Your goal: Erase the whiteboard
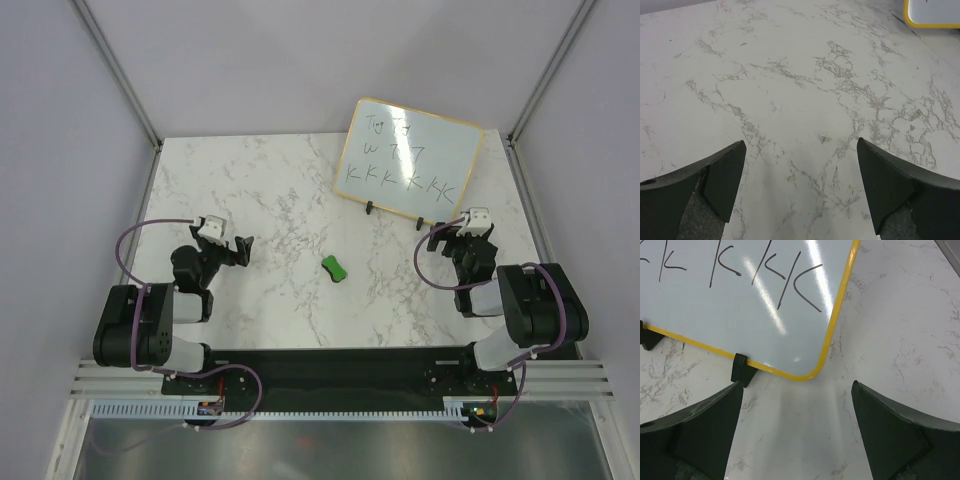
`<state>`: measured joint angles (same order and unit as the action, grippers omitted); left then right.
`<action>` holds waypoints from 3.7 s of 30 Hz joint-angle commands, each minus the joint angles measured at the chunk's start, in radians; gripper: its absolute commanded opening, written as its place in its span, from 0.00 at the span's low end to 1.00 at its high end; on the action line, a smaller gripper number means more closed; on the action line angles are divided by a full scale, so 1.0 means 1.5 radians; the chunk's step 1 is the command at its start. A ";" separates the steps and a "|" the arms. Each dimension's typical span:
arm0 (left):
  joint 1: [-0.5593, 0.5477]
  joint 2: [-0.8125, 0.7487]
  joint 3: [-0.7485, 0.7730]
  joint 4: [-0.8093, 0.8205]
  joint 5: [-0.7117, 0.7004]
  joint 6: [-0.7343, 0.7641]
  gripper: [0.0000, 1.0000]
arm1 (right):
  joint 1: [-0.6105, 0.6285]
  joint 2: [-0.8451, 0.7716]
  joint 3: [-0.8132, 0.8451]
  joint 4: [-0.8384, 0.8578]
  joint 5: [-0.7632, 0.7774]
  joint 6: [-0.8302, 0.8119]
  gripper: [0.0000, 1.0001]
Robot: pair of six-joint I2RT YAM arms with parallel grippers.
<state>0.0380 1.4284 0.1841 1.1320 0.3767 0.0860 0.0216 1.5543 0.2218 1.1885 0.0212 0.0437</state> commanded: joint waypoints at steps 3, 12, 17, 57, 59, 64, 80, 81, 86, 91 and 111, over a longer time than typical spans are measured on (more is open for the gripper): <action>0.002 0.000 0.004 0.036 0.006 -0.012 0.99 | 0.001 -0.038 0.008 0.006 -0.012 0.000 0.98; 0.002 -0.023 0.020 -0.013 0.015 -0.009 0.99 | -0.004 -0.393 0.032 -0.206 0.005 0.085 0.98; 0.002 -0.025 0.021 -0.016 0.016 -0.009 0.99 | -0.003 -0.462 0.241 -0.529 -0.195 0.096 0.83; -0.080 0.107 0.678 -0.810 0.289 -0.035 0.88 | 0.532 0.240 0.758 -1.139 0.044 0.063 0.73; -0.085 0.108 0.680 -0.810 0.288 -0.038 0.88 | 0.530 0.246 0.758 -1.138 0.027 0.061 0.66; -0.095 0.103 0.678 -0.809 0.285 -0.036 0.88 | 0.530 0.249 0.752 -1.126 0.010 0.059 0.60; -0.101 0.089 0.667 -0.810 0.279 -0.015 0.86 | 0.525 0.263 0.740 -1.109 0.000 0.063 0.47; -0.102 0.089 0.667 -0.810 0.279 -0.015 0.86 | 0.524 0.264 0.741 -1.109 0.000 0.063 0.47; -0.104 0.085 0.667 -0.809 0.280 -0.013 0.85 | 0.520 0.265 0.739 -1.109 0.001 0.061 0.47; -0.108 0.084 0.665 -0.809 0.279 -0.007 0.84 | 0.520 0.262 0.738 -1.108 -0.002 0.059 0.32; -0.207 0.365 0.983 -0.840 0.193 -0.077 0.79 | 0.337 0.005 0.668 -1.021 0.100 -0.003 0.00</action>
<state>-0.2382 1.8526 1.5116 -0.1070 0.7040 0.0437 0.6186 1.6577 1.2240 -0.4259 0.1120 0.0669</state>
